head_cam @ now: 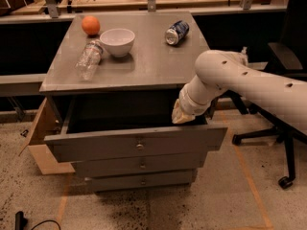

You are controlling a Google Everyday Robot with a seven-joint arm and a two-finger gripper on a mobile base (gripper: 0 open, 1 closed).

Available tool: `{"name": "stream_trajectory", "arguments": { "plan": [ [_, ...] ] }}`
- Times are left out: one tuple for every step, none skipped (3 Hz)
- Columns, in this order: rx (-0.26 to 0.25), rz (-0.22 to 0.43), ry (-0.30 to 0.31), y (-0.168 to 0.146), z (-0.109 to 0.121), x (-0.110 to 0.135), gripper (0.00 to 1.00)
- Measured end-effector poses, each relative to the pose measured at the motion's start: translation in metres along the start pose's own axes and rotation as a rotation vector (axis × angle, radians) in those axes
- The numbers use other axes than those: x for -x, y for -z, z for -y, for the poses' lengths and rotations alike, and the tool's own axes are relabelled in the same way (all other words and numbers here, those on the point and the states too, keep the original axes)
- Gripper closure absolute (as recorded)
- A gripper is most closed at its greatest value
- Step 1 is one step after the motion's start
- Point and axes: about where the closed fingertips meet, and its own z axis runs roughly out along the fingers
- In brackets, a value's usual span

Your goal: Open top drawer

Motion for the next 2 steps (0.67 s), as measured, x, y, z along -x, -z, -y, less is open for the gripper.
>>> {"name": "stream_trajectory", "arguments": {
  "plan": [
    [-0.018,0.001,0.005,-0.014,0.005,0.002,1.0],
    [-0.021,-0.002,0.008,-0.027,0.005,0.001,1.0]
  ]
}}
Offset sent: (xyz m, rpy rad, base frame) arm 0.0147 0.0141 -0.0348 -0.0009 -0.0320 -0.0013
